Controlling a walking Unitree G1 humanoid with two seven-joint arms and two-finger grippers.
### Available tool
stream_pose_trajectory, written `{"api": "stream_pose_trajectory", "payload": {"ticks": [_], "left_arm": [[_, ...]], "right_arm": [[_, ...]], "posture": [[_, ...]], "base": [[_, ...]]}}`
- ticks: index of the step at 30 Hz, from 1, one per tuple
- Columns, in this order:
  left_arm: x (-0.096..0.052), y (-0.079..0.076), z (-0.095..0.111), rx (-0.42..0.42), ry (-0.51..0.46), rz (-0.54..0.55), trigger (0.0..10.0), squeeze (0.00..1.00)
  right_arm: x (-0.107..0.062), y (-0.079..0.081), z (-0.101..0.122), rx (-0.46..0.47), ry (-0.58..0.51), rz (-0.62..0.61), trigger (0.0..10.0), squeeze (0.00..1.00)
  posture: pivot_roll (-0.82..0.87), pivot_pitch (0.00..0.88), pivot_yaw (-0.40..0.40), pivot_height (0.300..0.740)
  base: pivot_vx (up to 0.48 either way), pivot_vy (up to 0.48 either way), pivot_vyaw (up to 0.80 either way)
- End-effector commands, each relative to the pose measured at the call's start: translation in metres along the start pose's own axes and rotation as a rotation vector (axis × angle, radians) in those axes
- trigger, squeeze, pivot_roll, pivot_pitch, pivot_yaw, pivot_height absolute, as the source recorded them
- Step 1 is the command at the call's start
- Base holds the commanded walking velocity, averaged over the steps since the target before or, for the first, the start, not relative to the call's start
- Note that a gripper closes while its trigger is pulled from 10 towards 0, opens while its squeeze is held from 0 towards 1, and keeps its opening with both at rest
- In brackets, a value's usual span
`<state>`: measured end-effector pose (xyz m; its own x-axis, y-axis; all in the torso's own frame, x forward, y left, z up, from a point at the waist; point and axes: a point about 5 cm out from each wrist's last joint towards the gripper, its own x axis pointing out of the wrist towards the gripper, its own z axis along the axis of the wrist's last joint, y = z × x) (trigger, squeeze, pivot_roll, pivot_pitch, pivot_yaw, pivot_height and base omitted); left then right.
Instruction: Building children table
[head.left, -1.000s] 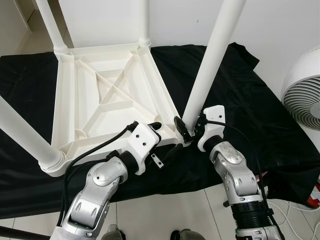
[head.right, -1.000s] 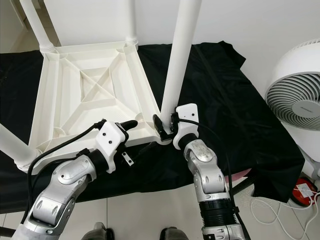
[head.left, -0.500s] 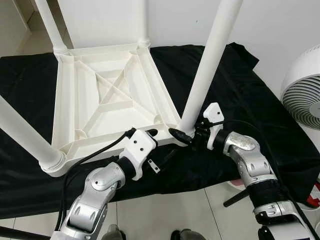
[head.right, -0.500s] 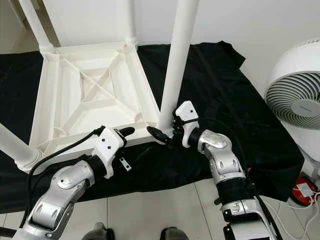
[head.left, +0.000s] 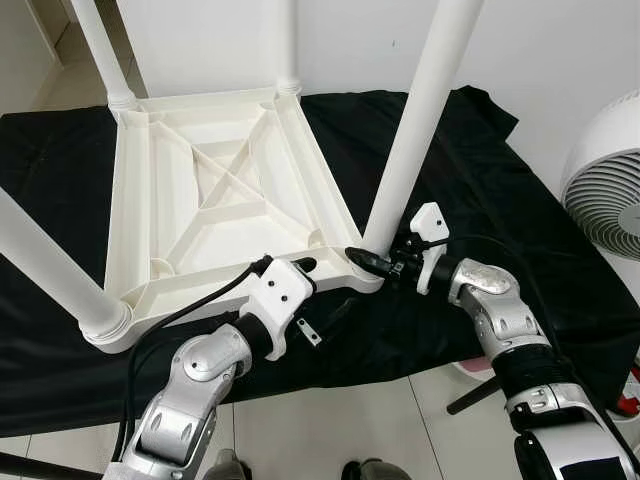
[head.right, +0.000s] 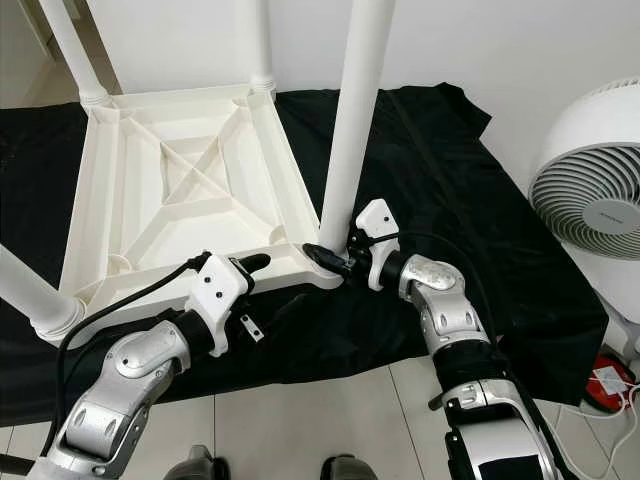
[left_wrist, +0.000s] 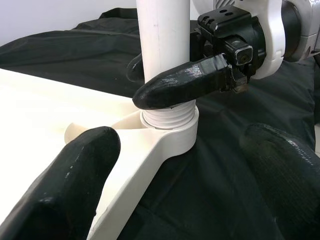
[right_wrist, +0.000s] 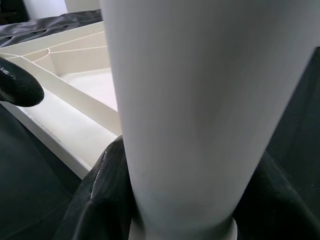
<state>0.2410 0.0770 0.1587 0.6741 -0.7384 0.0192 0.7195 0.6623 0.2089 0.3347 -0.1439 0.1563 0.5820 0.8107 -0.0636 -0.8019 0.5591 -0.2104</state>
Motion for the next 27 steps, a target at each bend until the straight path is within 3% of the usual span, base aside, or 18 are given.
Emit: {"api": "stream_pose_trajectory", "payload": {"ticks": [1,5,8,15,18,22,27], "left_arm": [[0.0,-0.001,0.0,0.005,0.003,0.036,10.0,0.0],[0.0,-0.001,0.001,0.005,0.001,0.031,10.0,0.0],[0.0,-0.001,0.001,0.004,0.001,0.03,10.0,0.0],[0.001,-0.003,0.001,0.001,-0.002,0.031,10.0,0.0],[0.001,-0.004,0.001,0.001,-0.005,0.031,10.0,0.0],[0.001,-0.004,0.001,0.0,-0.005,0.031,10.0,0.0],[0.002,-0.005,0.002,-0.002,-0.01,0.038,10.0,0.0]], "right_arm": [[-0.003,0.002,-0.011,0.024,0.033,-0.02,10.0,0.0],[0.0,0.001,-0.009,0.024,0.005,-0.172,10.0,0.0],[0.001,0.003,-0.009,0.03,0.0,-0.214,10.0,0.0],[0.008,0.027,-0.007,0.109,-0.051,-0.406,10.0,0.0],[0.014,0.039,-0.008,0.138,-0.004,-0.598,10.0,0.0],[0.015,0.042,-0.008,0.122,0.01,-0.634,10.0,0.0],[0.022,0.061,-0.008,0.191,0.018,-0.699,10.0,0.0]], "posture": [[-0.04,0.087,0.024,0.74],[-0.05,0.091,0.023,0.74],[-0.05,0.091,0.023,0.74],[-0.05,0.093,0.012,0.74],[-0.05,0.086,0.002,0.74],[-0.05,0.086,0.002,0.74],[-0.04,0.08,-0.008,0.74]], "base": [[0.0,0.0,0.0],[0.0,0.0,0.0],[0.0,0.0,0.0],[0.0,0.0,0.0],[0.0,0.0,0.0],[0.0,0.0,0.0],[0.0,0.0,0.0]]}}
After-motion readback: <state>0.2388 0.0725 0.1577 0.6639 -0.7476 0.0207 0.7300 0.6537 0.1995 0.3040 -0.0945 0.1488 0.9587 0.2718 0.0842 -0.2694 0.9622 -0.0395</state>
